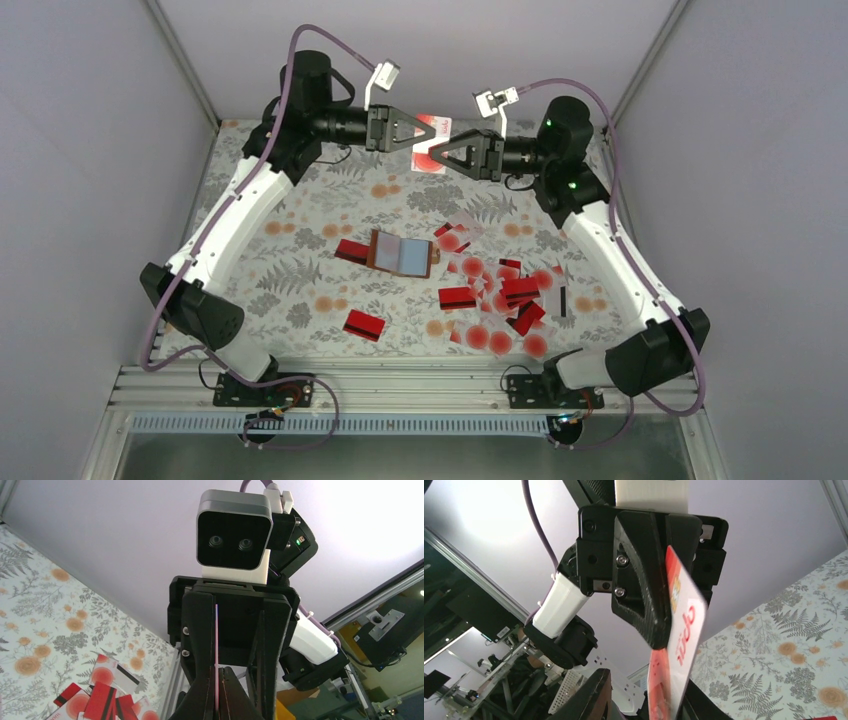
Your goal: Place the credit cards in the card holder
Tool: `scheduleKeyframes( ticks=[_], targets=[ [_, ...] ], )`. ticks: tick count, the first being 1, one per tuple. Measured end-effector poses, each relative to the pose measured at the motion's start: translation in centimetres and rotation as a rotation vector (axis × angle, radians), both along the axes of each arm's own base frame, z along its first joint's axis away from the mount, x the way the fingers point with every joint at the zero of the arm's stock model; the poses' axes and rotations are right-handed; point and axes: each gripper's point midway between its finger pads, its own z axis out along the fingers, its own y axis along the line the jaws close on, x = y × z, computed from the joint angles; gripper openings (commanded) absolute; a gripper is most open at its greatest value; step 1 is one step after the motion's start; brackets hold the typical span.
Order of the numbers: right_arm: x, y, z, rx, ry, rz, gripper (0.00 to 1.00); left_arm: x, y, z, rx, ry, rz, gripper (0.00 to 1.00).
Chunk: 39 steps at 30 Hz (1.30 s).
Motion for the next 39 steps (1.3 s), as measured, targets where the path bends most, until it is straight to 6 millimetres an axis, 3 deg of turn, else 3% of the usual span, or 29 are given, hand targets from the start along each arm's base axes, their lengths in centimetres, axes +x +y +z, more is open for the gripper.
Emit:
scheduleKeyframes(
  ticks=[3, 7, 14, 25, 33, 39],
  targets=[
    [0.3, 0.2, 0.1, 0.004, 0.005, 0.009, 0.23, 0.0, 0.0, 0.2, -0.006, 0.005, 0.002, 0.02],
    [0.3, 0.2, 0.5, 0.008, 0.002, 0.019, 0.05, 0.0, 0.0, 0.6, -0.018, -0.007, -0.001, 0.02],
    [0.4, 0.3, 0.5, 0.009, 0.008, 0.025, 0.04, -0.3, -0.1, 1.0, -0.028, -0.016, -0.012, 0.03],
    [0.7, 0.3, 1.1, 0.008, 0.016, 0.010, 0.04, 0.7, 0.0, 0.1, -0.001, -0.019, 0.051, 0.64],
    [1.9, 0.4, -1.0, -0.026, 0.121, -0.042, 0.04, 2.3, 1.0, -3.1, 0.084, 0.003, 0.189, 0.69],
    [3.4, 0.6, -6.4, -0.081, 0.372, -0.093, 0.04, 3.7, 2.9, -8.0, 0.160, 0.088, 0.300, 0.83]
  ],
)
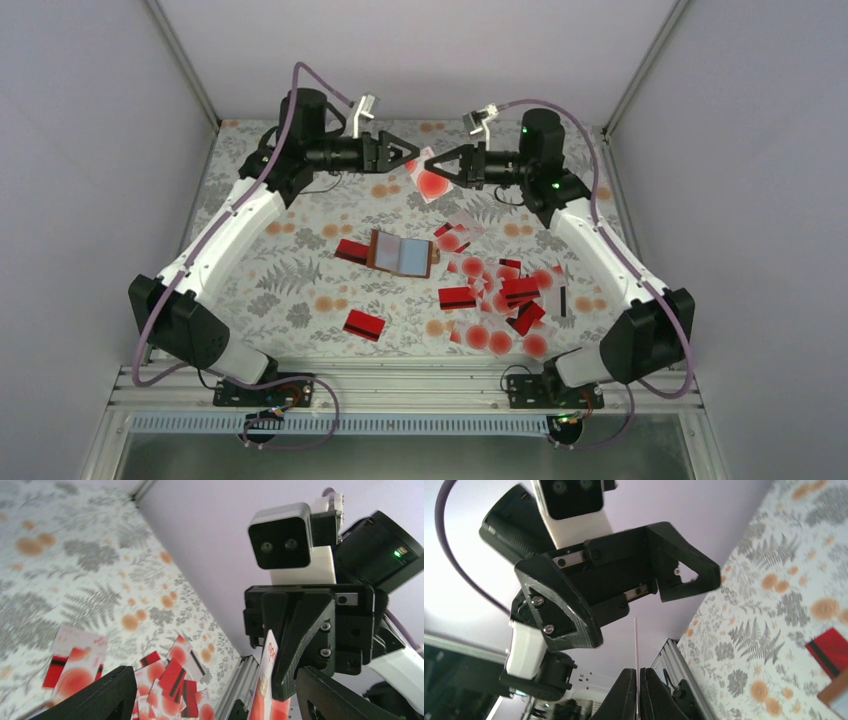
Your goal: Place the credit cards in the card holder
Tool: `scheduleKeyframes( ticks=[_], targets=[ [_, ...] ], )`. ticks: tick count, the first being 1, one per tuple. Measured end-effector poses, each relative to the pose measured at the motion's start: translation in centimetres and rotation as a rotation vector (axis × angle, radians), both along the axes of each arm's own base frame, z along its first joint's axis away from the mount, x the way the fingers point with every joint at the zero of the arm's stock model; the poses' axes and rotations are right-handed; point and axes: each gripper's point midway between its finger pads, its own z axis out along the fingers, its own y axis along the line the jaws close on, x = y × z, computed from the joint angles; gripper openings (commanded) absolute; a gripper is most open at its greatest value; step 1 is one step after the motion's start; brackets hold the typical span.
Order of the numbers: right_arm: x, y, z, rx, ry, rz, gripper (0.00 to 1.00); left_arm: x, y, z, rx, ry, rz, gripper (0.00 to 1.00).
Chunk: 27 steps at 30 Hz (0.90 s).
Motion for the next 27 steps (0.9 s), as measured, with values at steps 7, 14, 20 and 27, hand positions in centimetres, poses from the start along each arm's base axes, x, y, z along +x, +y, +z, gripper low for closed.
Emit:
scheduleKeyframes(
  ticks=[7, 14, 20, 27],
  targets=[
    [2.4, 0.6, -3.3, -0.030, 0.219, -0.050, 0.04, 1.5, 1.4, -4.0, -0.008, 0.097, 0.083, 0.87],
    [4.7, 1.1, -3.4, -0.003, 0.318, -0.103, 0.04, 0.9, 1.2, -3.6, -0.096, 0.093, 0.070, 0.77],
    [6.2, 1.4, -1.5, 0.036, 0.313, -0.135, 0.04, 1.4, 1.0, -1.7, -0.188, 0.080, 0.078, 0.63],
    [7.0, 1.5, 0.2, 0.074, 0.292, -0.155, 0.04, 2.1, 0.7, -0.3, -0.265, 0.101, 0.086, 0.46]
  ],
)
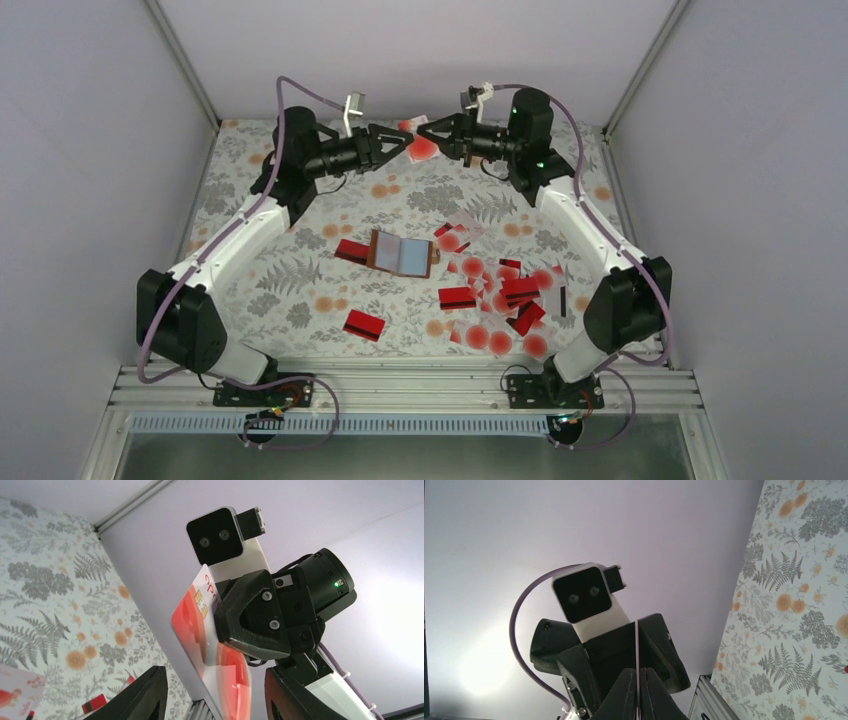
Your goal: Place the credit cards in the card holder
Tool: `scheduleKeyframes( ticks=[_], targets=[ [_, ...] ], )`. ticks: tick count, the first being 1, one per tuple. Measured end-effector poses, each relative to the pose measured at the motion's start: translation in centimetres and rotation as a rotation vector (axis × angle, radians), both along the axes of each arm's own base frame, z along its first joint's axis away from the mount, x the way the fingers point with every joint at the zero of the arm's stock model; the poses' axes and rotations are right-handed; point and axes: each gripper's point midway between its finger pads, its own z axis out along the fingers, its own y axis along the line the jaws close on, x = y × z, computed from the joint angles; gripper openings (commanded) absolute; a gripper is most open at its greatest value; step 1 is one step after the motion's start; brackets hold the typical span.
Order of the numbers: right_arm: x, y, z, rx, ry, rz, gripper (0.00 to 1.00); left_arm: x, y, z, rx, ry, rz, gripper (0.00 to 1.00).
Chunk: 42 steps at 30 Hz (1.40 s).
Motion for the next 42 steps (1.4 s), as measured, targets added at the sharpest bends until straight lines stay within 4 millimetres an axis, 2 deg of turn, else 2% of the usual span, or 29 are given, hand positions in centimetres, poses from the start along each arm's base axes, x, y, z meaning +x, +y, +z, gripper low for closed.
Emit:
scheduleKeyframes(
  ticks=[5, 8, 10, 14, 15, 18, 19, 21, 23, 25, 26, 30, 34, 36, 42],
  targets=[
    [0.5, 0.1, 0.6, 0.013, -0.012, -0.012, 0.04, 0.9, -0.3, -0.1, -0.036, 0.041, 0.002, 0.34],
    [0.7, 0.1, 0.5, 0.015, -0.013, -0.017, 0.04, 1.4, -0.5, -0.1, -0.052, 0.061, 0.004, 0.20],
    [0.8, 0.1, 0.6, 0.017, -0.014, -0.023, 0.04, 1.6, -0.6, -0.1, -0.060, 0.073, 0.004, 0.04],
    [1.1, 0.2, 0.5, 0.019, -0.019, -0.032, 0.04, 1.7, -0.7, 0.7, -0.086, 0.074, -0.001, 0.02],
    [1.1, 0.2, 0.6, 0.019, -0.024, -0.034, 0.10, 1.7, -0.7, 0.7, -0.086, 0.078, -0.002, 0.02],
    [1.4, 0.1, 0.2, -0.010, -0.042, -0.050, 0.53, 1.9, -0.8, 0.7, -0.057, 0.083, 0.001, 0.02],
    [1.4, 0.0, -0.1, -0.031, -0.039, -0.058, 0.63, 2.1, -0.9, 0.8, -0.034, 0.075, 0.004, 0.02],
    [1.8, -0.5, -1.1, -0.091, -0.046, -0.084, 0.71, 2.6, -0.9, 1.1, 0.020, 0.042, 0.014, 0.02],
    [1.7, -1.2, -2.6, -0.164, -0.053, -0.107, 0.72, 3.1, -0.7, 0.9, 0.092, -0.001, 0.035, 0.02],
    [1.3, -2.3, -4.5, -0.232, -0.044, -0.130, 0.72, 3.0, -0.3, -0.6, 0.169, -0.020, 0.039, 0.02],
    [0.9, -2.9, -5.8, -0.271, -0.039, -0.141, 0.72, 2.8, -0.1, -2.1, 0.219, -0.020, 0.034, 0.02],
    [-1.5, -4.8, -12.0, -0.411, 0.030, -0.142, 0.70, 1.7, 0.8, -9.5, 0.394, 0.055, -0.002, 0.02],
    [-3.7, -5.6, -18.0, -0.498, 0.127, -0.098, 0.66, 0.7, 1.9, -16.5, 0.528, 0.157, -0.026, 0.02],
    [-4.6, -5.4, -20.3, -0.527, 0.163, -0.065, 0.65, 0.3, 2.4, -19.0, 0.565, 0.197, -0.028, 0.02],
    [-6.0, -2.5, -24.1, -0.577, 0.181, 0.046, 0.59, -1.0, 3.4, -24.6, 0.630, 0.296, -0.033, 0.02]
  ],
)
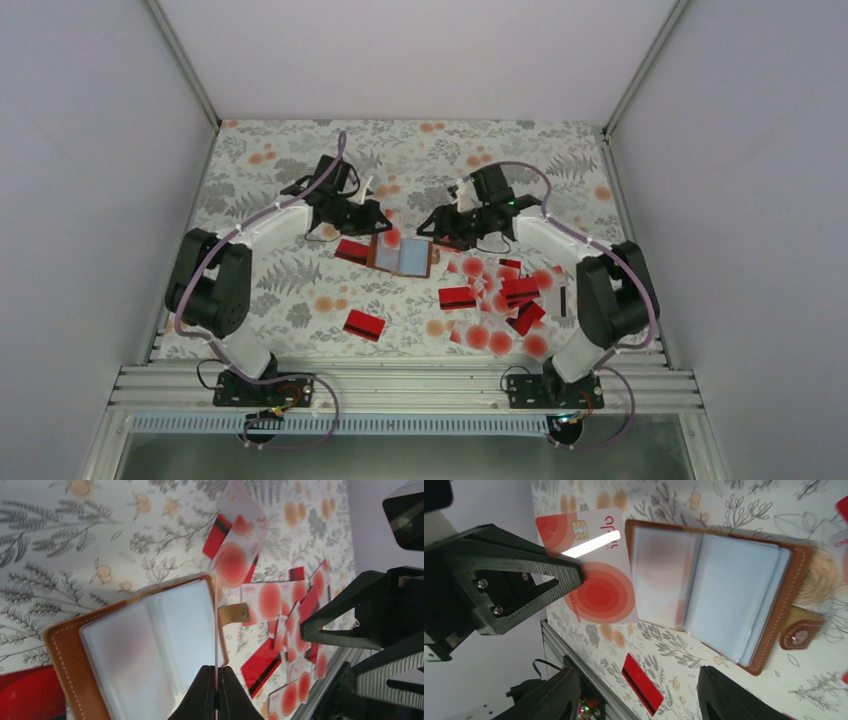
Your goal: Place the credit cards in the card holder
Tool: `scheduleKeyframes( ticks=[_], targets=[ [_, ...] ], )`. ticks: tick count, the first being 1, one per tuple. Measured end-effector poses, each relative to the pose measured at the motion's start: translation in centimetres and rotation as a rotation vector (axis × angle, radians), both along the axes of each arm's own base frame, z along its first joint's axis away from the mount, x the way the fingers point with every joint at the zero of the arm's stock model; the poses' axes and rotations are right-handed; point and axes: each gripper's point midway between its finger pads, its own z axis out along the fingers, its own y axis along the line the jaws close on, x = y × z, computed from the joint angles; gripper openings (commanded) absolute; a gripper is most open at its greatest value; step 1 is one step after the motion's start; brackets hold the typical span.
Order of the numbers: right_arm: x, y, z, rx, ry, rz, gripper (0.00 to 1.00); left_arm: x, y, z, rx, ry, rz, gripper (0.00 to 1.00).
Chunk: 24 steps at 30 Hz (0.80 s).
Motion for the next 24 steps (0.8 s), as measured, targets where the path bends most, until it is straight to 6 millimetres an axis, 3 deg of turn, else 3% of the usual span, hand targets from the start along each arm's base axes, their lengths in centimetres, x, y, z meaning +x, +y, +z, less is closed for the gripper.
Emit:
scheduleKeyframes(
  ticks=[4, 9, 24],
  targets=[
    [-0.5, 1.7, -2.7, -0.029, 0.044, 0.049, 0.57, -0.5, 0.3, -2.1, 0.022, 0.031, -0.001, 0.02],
    [-0.5, 2.5, -5.5, -0.056, 0.087, 0.078, 0.55, -0.3, 0.1, -3.3, 0.017, 0.035, -0.010, 0.02],
    [0.3, 3.0, -8.9, -0.065, 0.104, 0.083, 0.52, 0.1, -0.2, -6.2, 0.017, 0.069, -0.032, 0.02]
  ],
)
